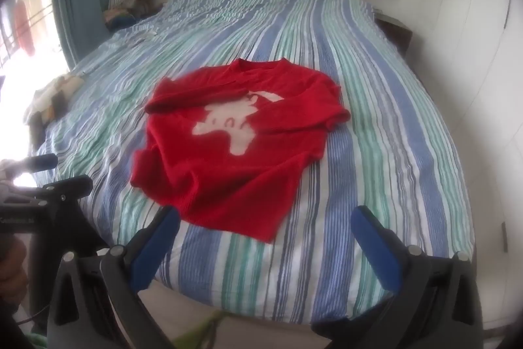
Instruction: Fold small clothes
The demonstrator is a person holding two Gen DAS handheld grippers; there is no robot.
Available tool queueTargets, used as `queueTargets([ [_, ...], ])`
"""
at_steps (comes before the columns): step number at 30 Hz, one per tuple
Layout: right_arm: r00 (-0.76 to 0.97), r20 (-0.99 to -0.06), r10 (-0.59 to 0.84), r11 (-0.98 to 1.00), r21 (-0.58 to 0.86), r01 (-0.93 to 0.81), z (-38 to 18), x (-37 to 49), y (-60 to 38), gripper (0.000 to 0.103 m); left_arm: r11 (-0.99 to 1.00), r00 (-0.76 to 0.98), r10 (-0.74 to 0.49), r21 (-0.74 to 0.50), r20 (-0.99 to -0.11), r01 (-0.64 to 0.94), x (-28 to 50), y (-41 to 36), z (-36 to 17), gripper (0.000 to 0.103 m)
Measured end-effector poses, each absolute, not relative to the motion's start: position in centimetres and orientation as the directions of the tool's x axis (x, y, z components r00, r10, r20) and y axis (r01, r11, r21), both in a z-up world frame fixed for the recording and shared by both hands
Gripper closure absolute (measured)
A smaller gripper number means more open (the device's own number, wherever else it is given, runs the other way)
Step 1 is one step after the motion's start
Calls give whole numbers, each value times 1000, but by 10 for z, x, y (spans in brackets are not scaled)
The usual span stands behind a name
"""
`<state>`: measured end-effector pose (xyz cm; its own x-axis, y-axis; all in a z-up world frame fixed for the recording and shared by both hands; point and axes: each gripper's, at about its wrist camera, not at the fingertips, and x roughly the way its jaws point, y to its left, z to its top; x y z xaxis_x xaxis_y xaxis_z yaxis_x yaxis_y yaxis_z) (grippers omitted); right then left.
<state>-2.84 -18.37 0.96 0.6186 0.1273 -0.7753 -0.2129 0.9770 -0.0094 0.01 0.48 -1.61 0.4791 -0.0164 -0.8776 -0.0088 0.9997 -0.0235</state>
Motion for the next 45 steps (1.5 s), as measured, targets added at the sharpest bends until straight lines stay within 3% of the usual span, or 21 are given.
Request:
queueTargets([
  [12,623,-771,132,977,-5,-213,11,-20,-182,0,997,466,-64,-79,-882,-14,4,11,-18,0],
  [33,665,-744,61,981,-79,-178,38,2,-172,0,1000,543,-8,-4,-840,8,5,11,11,1],
  [45,633,-763,127,970,-39,-241,28,-11,-163,0,999,520,-6,11,-854,30,-1,-1,5,0],
])
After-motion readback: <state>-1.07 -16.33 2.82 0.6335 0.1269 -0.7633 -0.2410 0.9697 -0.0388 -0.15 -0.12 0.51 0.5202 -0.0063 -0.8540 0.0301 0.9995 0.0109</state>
